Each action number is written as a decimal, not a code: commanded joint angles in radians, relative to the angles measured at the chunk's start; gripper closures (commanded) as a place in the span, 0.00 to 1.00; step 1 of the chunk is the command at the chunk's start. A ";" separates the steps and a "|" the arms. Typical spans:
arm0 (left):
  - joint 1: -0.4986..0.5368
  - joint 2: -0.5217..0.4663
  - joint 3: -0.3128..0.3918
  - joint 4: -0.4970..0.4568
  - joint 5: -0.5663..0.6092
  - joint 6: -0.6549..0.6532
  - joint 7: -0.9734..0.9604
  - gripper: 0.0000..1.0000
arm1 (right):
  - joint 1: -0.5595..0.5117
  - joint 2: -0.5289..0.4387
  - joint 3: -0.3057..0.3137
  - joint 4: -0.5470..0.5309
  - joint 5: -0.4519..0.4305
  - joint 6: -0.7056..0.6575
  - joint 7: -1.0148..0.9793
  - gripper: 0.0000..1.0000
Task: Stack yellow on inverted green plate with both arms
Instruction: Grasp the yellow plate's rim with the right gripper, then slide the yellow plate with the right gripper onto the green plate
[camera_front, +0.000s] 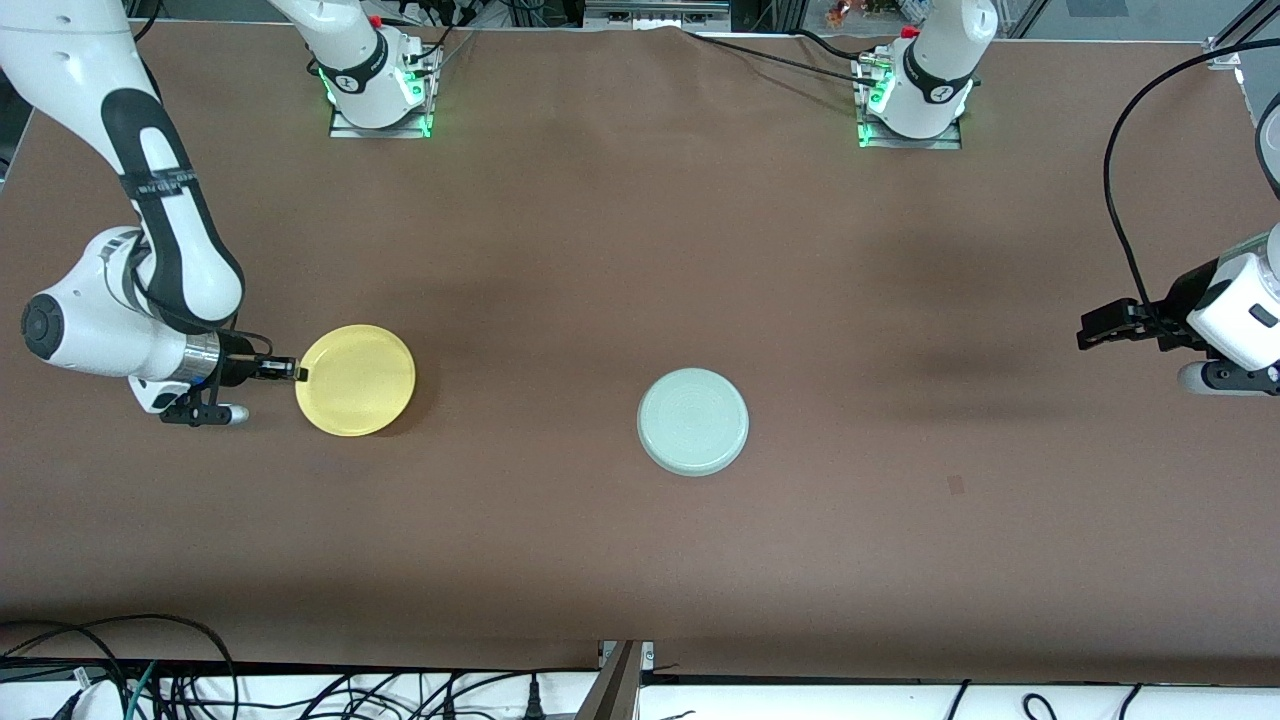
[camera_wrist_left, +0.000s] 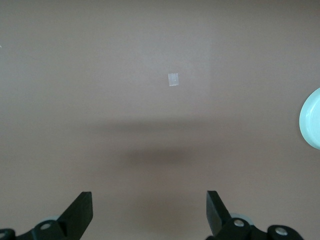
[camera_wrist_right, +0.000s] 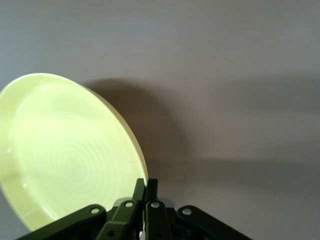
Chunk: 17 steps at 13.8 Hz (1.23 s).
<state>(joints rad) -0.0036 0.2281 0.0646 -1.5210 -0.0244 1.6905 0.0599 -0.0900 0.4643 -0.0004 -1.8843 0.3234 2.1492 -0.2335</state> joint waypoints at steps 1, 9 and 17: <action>-0.012 0.007 0.000 0.019 -0.014 0.000 -0.018 0.00 | -0.005 -0.041 0.095 0.068 0.017 -0.109 0.136 1.00; -0.001 0.011 0.000 0.022 -0.008 0.000 -0.006 0.00 | 0.303 -0.009 0.214 0.117 0.017 0.076 0.615 1.00; 0.002 0.013 0.000 0.022 -0.014 0.000 -0.003 0.00 | 0.567 0.252 0.212 0.310 0.005 0.411 1.037 1.00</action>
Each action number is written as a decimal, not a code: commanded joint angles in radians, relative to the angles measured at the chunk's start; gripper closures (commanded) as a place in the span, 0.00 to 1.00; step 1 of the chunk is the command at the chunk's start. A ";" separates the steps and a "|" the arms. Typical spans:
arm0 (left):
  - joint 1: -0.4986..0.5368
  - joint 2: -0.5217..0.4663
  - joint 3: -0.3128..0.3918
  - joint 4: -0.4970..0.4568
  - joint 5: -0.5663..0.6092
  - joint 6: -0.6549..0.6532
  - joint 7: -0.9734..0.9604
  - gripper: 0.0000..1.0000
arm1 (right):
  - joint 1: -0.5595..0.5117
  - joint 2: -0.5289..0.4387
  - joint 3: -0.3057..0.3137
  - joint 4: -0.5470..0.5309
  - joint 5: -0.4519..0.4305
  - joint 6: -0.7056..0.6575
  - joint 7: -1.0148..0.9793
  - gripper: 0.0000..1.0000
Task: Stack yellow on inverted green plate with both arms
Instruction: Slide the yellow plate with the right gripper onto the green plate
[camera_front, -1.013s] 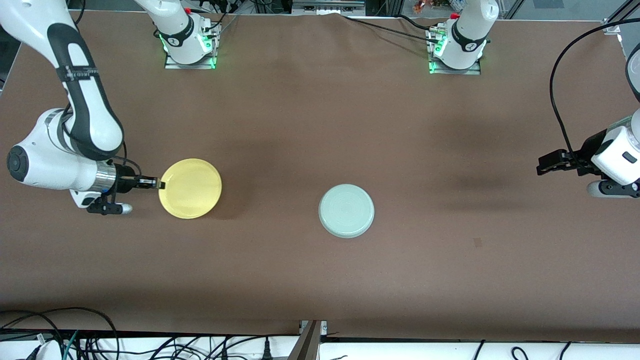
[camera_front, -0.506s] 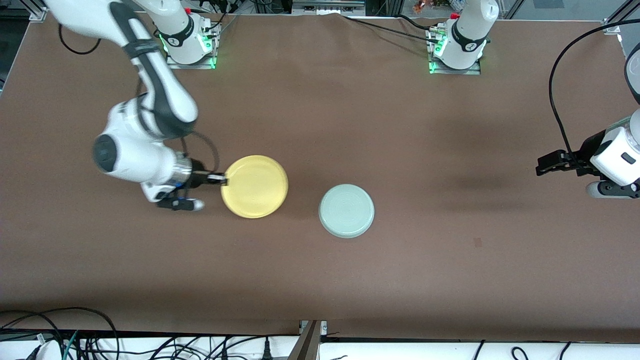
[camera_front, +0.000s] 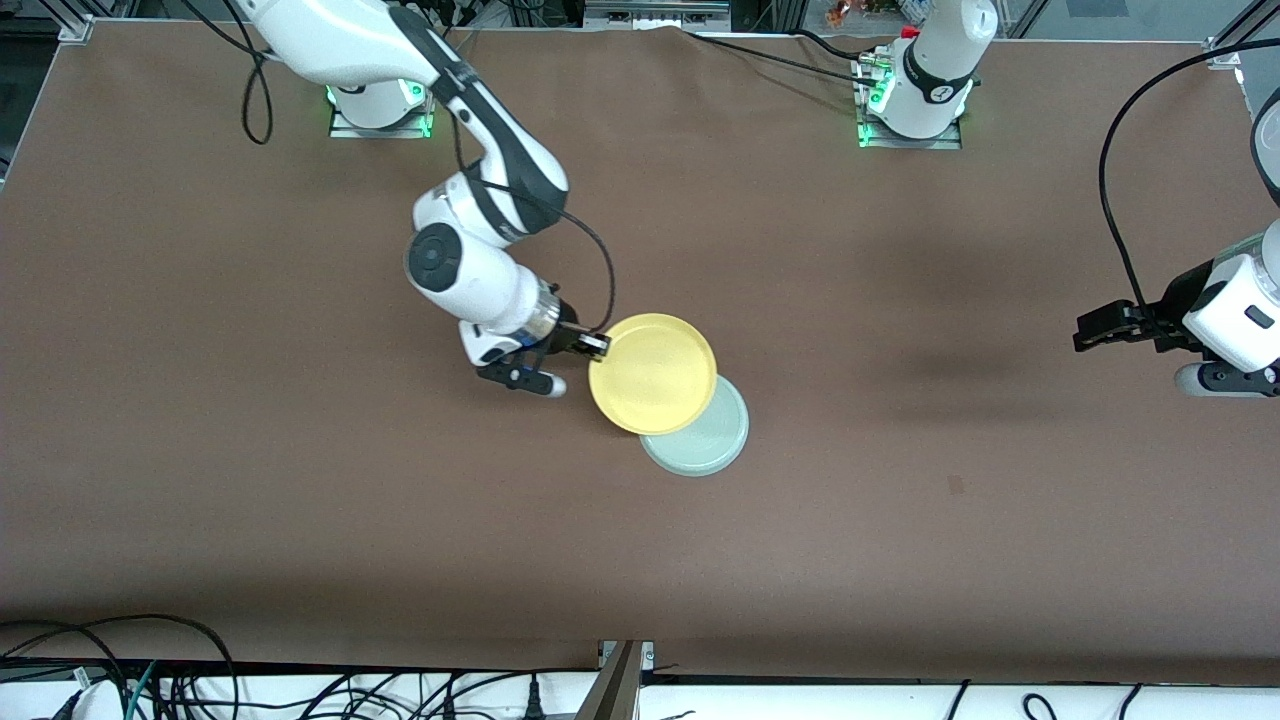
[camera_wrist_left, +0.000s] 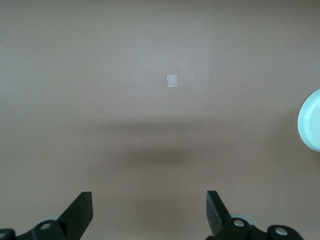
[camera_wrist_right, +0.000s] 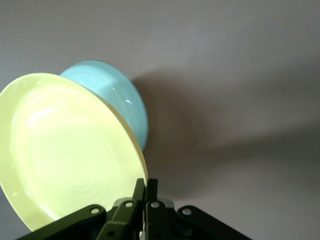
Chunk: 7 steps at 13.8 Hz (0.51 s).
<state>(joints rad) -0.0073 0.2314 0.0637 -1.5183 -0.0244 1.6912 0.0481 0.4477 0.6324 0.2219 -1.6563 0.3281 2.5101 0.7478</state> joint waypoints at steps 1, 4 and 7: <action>0.006 0.009 0.001 0.020 -0.014 -0.001 0.009 0.00 | 0.038 0.108 -0.010 0.084 0.006 0.097 0.062 1.00; 0.006 0.009 0.001 0.020 -0.015 -0.001 0.009 0.00 | 0.042 0.182 -0.010 0.110 0.009 0.208 0.062 1.00; 0.007 0.009 0.001 0.020 -0.017 -0.001 0.012 0.00 | 0.060 0.211 -0.010 0.127 0.009 0.226 0.086 1.00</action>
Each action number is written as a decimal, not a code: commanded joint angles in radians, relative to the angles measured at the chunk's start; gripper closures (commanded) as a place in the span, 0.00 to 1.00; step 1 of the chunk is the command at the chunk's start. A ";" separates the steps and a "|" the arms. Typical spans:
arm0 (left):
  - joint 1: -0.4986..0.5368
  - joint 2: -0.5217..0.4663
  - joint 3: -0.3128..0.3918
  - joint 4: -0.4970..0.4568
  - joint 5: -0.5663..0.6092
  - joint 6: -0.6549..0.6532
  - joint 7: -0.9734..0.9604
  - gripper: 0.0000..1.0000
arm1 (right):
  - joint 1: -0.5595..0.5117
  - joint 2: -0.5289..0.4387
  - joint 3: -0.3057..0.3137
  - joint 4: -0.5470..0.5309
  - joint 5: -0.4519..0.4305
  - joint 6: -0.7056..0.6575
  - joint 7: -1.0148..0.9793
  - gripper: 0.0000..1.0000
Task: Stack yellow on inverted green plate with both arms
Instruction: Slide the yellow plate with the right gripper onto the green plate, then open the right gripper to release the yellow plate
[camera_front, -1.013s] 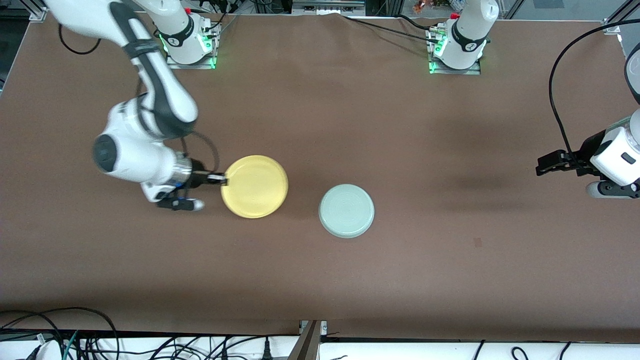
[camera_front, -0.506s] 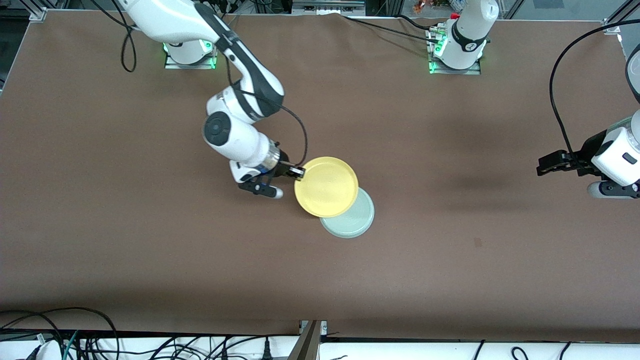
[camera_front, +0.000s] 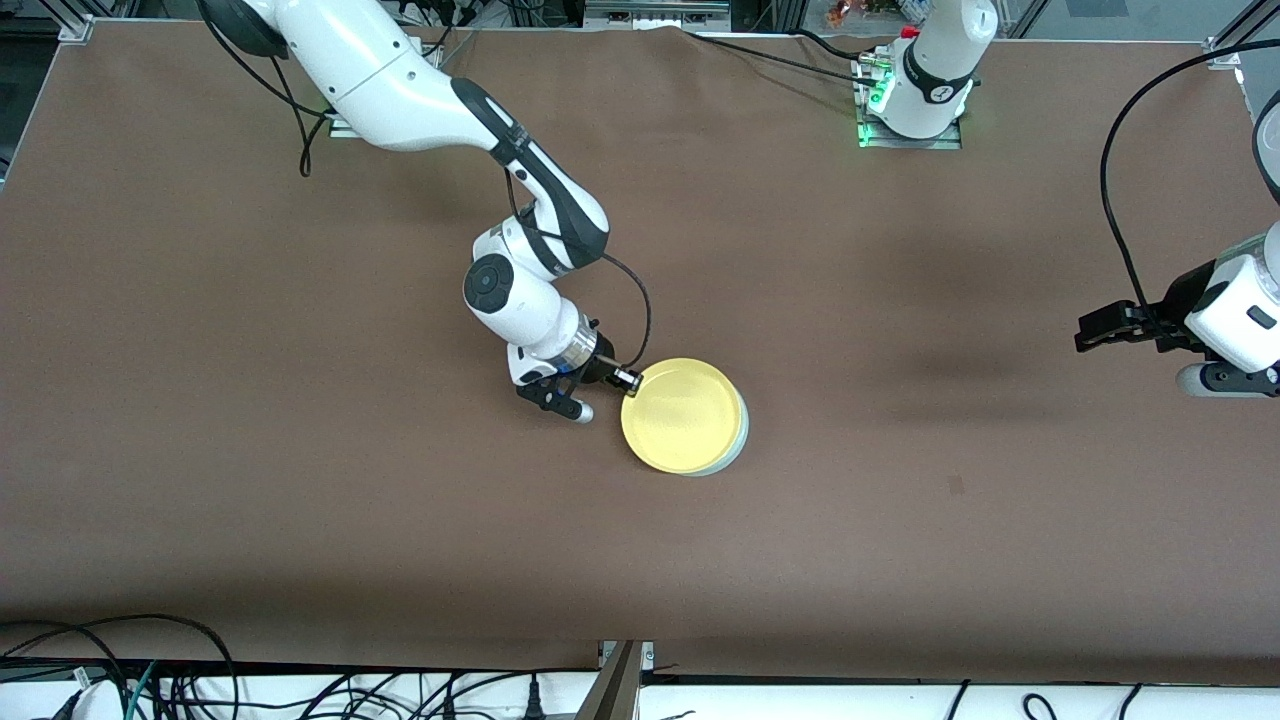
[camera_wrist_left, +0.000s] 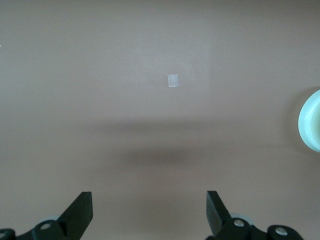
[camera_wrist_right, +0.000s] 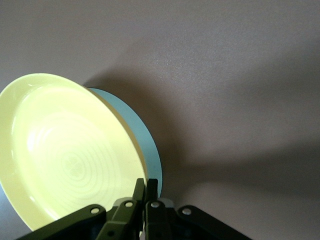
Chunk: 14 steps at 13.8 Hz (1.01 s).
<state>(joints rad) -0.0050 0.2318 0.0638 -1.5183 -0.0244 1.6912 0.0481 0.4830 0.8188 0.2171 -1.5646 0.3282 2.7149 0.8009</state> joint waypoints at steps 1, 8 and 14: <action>0.003 0.009 0.001 0.020 -0.017 -0.001 0.012 0.00 | 0.032 0.033 -0.005 0.035 0.008 0.054 0.047 1.00; 0.007 0.009 0.001 0.020 -0.020 -0.001 0.012 0.00 | 0.049 0.027 -0.013 0.022 -0.001 0.112 0.047 0.00; 0.007 0.009 0.001 0.020 -0.020 -0.001 0.013 0.00 | 0.040 -0.139 -0.103 0.028 -0.023 -0.180 0.017 0.00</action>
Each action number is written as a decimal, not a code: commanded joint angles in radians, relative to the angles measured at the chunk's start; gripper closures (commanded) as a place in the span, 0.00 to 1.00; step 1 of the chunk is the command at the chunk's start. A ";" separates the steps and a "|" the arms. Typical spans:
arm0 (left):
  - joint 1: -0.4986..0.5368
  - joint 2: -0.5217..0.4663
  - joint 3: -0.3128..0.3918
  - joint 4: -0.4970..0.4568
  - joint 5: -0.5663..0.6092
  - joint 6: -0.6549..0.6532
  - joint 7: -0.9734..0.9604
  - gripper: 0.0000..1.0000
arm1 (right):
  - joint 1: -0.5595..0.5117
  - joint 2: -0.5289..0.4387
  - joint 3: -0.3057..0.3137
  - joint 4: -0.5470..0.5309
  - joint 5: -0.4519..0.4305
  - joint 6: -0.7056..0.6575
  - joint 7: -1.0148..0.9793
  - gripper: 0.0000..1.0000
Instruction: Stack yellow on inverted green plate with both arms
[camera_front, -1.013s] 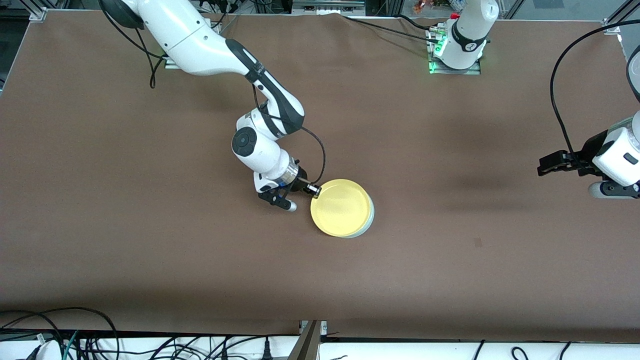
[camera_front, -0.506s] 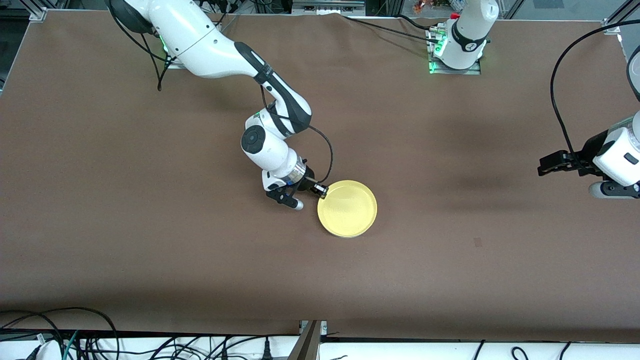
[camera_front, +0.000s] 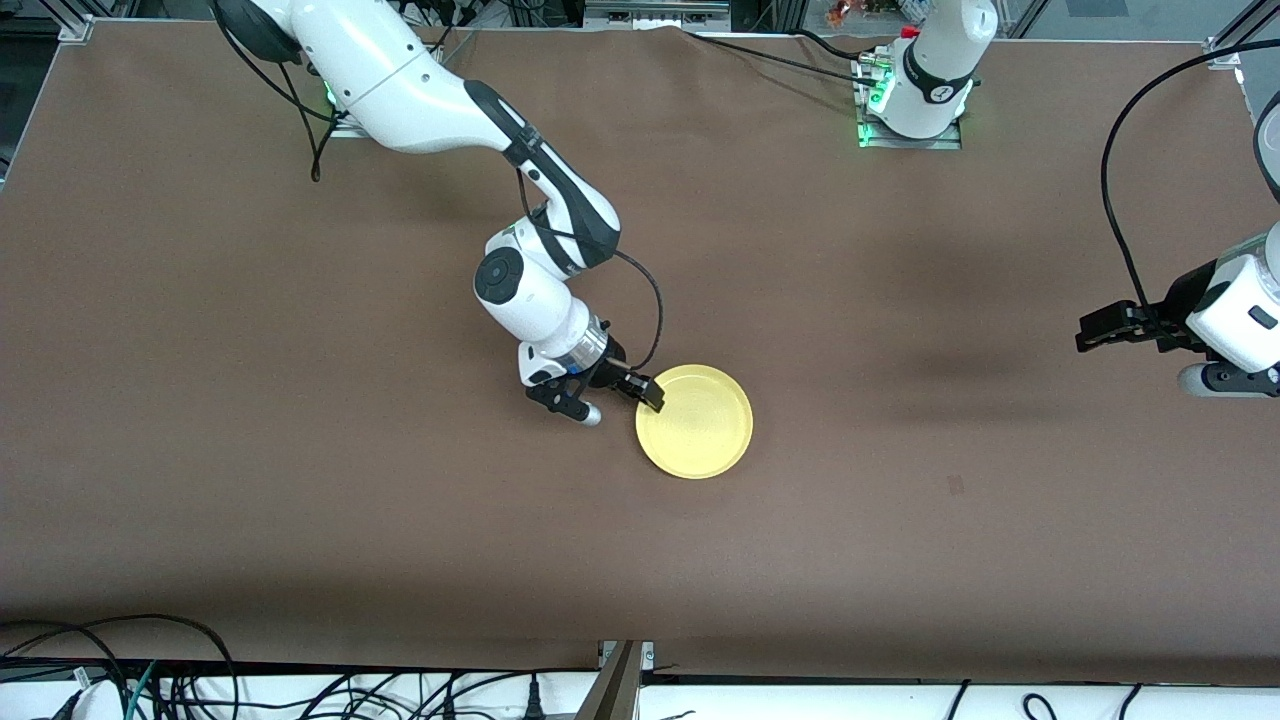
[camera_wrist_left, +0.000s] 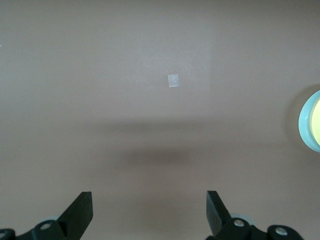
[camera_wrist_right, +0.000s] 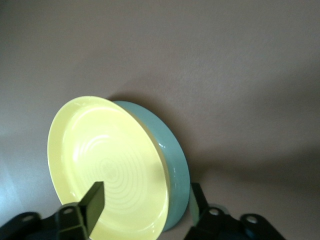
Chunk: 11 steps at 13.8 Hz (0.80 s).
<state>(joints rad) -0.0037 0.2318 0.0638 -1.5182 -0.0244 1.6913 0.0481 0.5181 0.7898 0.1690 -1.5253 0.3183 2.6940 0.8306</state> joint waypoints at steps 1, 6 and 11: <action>0.005 0.009 0.001 0.020 -0.020 -0.001 0.013 0.00 | 0.005 -0.157 -0.078 -0.012 -0.015 -0.259 -0.043 0.00; 0.005 0.009 0.001 0.020 -0.020 -0.001 0.013 0.00 | 0.005 -0.312 -0.277 -0.006 -0.019 -0.673 -0.385 0.00; 0.005 0.009 0.001 0.020 -0.020 -0.001 0.012 0.00 | 0.007 -0.432 -0.466 0.014 -0.219 -0.957 -0.698 0.00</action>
<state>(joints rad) -0.0031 0.2319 0.0638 -1.5182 -0.0244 1.6913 0.0482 0.5111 0.4222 -0.2771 -1.5038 0.2092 1.7988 0.1992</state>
